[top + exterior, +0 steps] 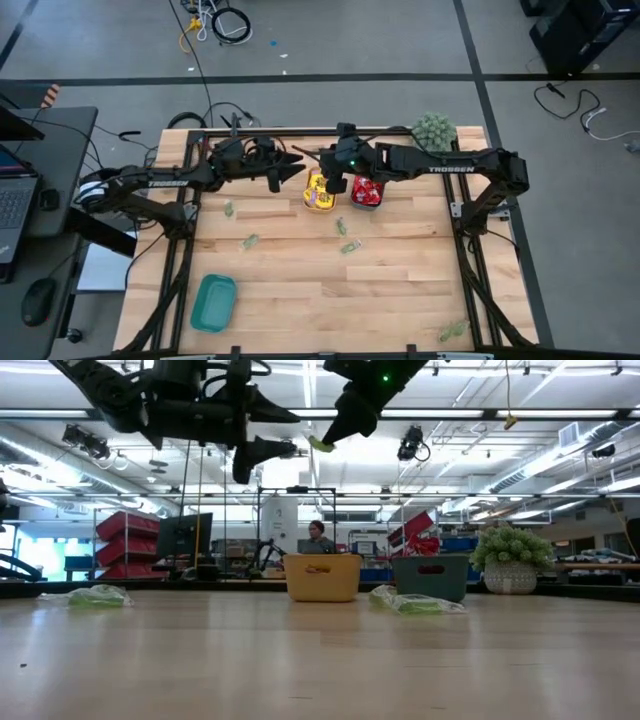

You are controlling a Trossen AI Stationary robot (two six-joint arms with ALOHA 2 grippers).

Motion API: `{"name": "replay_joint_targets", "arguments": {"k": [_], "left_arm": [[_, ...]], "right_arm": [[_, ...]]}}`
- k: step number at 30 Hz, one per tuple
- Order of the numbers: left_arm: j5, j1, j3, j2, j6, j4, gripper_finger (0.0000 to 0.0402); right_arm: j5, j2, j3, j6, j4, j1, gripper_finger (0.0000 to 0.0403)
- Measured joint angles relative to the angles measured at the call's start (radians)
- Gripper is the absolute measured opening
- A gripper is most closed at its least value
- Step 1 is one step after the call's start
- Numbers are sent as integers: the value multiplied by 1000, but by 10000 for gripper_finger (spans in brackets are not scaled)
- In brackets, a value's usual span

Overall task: Sort candy
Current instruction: Put the green gummy into the green bin

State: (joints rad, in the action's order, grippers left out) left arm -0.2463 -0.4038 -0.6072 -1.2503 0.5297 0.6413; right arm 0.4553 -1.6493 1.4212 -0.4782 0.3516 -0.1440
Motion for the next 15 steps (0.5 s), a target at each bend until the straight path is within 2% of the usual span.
{"name": "replay_joint_targets", "arguments": {"k": [9,12,15], "left_arm": [[8,-1,-107,-91,-29,-20,235],[8,-1,-118,-99,-56,-35,200],[9,-2,-118,-99,-98,-38,131]], "right_arm": [[-1,0,0,1,0,0,0],[-1,0,0,3,0,0,0],[-3,0,0,3,0,0,0]]}}
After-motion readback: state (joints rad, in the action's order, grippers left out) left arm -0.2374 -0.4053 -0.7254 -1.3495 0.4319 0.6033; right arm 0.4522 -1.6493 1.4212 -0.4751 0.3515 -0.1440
